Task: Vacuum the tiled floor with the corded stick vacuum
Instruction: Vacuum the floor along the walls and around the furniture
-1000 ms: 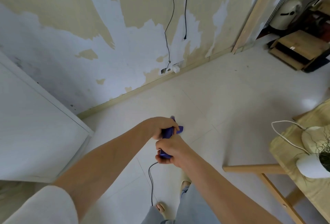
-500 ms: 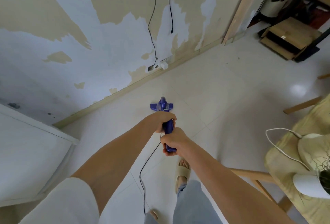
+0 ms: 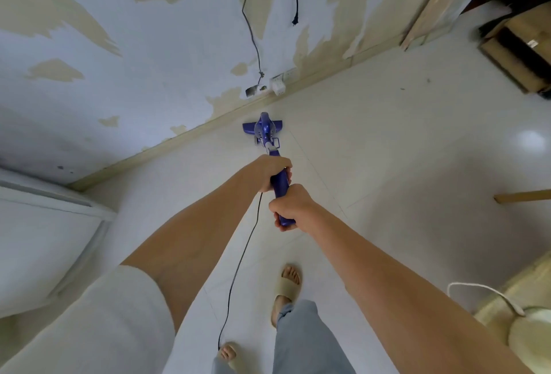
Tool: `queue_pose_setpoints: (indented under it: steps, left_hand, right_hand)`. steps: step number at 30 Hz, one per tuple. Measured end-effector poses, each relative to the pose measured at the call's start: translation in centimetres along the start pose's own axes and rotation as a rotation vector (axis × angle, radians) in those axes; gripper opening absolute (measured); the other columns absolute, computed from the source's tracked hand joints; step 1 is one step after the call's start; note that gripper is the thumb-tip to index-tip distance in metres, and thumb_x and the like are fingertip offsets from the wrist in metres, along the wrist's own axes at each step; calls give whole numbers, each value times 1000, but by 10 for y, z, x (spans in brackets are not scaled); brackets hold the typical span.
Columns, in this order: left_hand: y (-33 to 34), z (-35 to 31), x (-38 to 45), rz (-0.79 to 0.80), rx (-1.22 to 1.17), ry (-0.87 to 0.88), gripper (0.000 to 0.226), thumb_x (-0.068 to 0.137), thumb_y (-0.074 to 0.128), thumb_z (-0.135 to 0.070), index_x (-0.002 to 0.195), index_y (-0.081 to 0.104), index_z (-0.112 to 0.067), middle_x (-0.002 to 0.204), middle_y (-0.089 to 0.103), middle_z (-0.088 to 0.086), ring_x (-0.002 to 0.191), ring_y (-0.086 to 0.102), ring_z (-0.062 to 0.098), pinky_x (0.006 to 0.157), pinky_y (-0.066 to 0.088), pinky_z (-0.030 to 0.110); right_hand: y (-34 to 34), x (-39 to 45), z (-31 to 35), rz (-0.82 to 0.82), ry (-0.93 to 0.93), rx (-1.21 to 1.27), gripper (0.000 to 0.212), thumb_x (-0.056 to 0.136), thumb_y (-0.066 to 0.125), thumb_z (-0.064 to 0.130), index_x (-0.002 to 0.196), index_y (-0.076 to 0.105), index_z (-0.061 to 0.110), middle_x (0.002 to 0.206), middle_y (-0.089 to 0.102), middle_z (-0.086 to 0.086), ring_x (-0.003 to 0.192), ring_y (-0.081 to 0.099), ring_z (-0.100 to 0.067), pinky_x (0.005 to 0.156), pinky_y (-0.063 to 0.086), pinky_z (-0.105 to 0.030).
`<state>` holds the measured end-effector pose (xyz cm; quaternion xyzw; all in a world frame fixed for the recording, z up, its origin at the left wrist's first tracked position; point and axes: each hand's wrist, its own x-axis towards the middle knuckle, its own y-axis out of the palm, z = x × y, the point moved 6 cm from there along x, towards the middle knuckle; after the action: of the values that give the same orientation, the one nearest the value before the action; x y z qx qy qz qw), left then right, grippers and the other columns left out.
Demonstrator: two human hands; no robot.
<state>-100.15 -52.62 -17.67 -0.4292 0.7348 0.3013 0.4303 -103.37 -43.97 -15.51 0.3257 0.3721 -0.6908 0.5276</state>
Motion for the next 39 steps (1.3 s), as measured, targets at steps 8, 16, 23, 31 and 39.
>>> queue_pose_setpoints:
  steps: [8, 16, 23, 31, 39]
  left_hand:
    - [8, -3, 26, -27, -18, 6, 15, 92, 53, 0, 79, 48, -5, 68, 51, 9, 59, 48, 16, 60, 46, 26]
    - [12, 16, 9, 15, -8, 0, 14, 90, 52, 1, 79, 48, -6, 69, 51, 9, 60, 48, 16, 60, 47, 25]
    - [2, 60, -35, 73, 12, -13, 12, 90, 50, 3, 81, 47, -5, 71, 51, 10, 60, 48, 16, 57, 46, 24]
    - [-41, 143, -109, 156, 96, -24, 15, 87, 50, 4, 76, 49, -6, 67, 51, 8, 56, 48, 15, 49, 46, 22]
    - [-84, 212, -165, 197, 120, -56, 12, 83, 54, 3, 77, 51, -6, 66, 53, 7, 58, 52, 15, 49, 50, 22]
  right_hand:
    - [-11, 27, -5, 7, 4, -76, 31, 82, 52, -6, 112, 51, 0, 75, 55, -12, 48, 54, -15, 36, 45, -20]
    - [-12, 1, -20, -18, -15, -131, 31, 83, 52, -4, 114, 51, 0, 71, 55, -9, 47, 54, -14, 36, 43, -19]
    - [15, -55, -49, -44, -9, -129, 18, 83, 50, -4, 100, 51, 2, 67, 54, -9, 46, 53, -14, 38, 43, -20]
    - [90, -144, -102, -56, -7, -77, 12, 85, 46, -7, 93, 48, 2, 64, 50, -10, 47, 50, -16, 33, 35, -15]
    - [150, -216, -138, -58, -52, -170, 15, 83, 44, -5, 94, 49, 4, 64, 50, -8, 36, 49, -10, 33, 35, -15]
